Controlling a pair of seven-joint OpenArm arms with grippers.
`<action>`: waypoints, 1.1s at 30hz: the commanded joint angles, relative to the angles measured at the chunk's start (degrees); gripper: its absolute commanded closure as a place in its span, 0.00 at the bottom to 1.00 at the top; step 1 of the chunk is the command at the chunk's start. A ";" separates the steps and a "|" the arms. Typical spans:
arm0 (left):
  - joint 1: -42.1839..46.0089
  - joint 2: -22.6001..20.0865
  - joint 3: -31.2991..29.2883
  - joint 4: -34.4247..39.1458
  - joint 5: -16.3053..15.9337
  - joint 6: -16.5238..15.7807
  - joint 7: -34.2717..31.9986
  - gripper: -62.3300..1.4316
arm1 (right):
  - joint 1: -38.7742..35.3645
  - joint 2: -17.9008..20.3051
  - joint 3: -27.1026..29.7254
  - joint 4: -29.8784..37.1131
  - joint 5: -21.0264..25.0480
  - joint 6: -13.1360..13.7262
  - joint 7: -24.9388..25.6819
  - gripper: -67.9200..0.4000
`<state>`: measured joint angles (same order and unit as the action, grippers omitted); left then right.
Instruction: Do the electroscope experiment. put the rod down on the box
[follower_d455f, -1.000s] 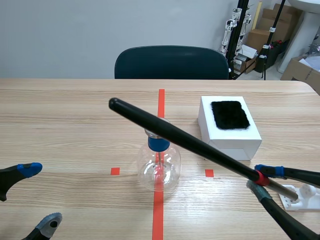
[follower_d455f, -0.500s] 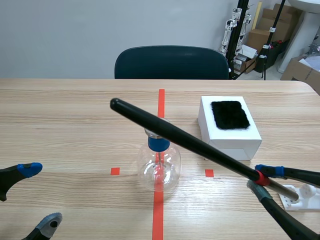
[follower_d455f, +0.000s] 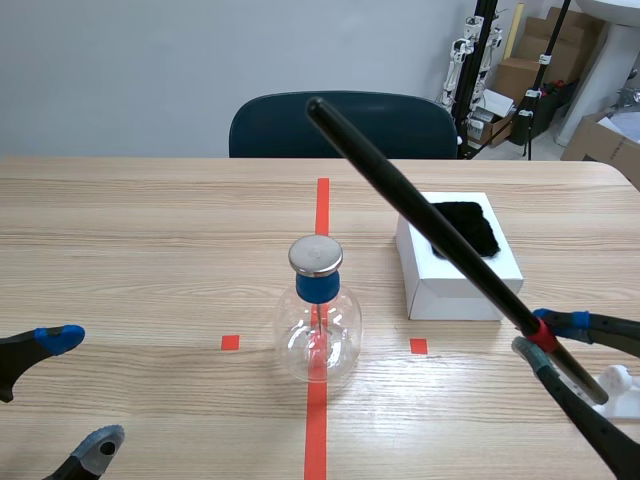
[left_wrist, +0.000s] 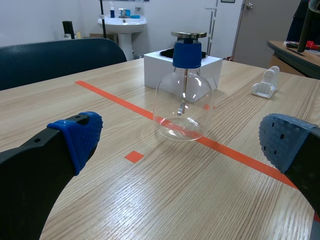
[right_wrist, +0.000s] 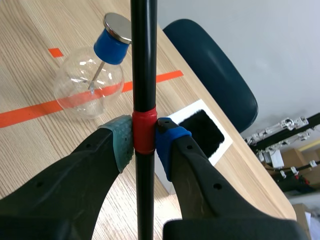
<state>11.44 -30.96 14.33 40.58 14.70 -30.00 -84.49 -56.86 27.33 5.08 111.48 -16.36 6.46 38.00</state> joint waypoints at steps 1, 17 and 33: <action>-0.02 -0.68 -0.42 0.31 -0.70 0.28 -1.01 0.00 | 0.50 0.63 0.76 0.44 0.57 -0.42 -0.22 0.94; -0.02 -0.68 -0.42 0.31 -0.70 0.28 -1.01 0.00 | 7.30 4.63 6.64 2.60 25.77 -0.37 -31.30 0.94; -0.04 -0.68 -0.42 0.31 -0.52 0.28 -1.01 0.00 | 25.24 7.76 6.71 2.58 45.59 -0.39 -75.47 0.94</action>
<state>11.44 -30.96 14.33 40.58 14.74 -30.00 -84.49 -32.73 34.74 10.92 112.88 29.45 6.48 -37.85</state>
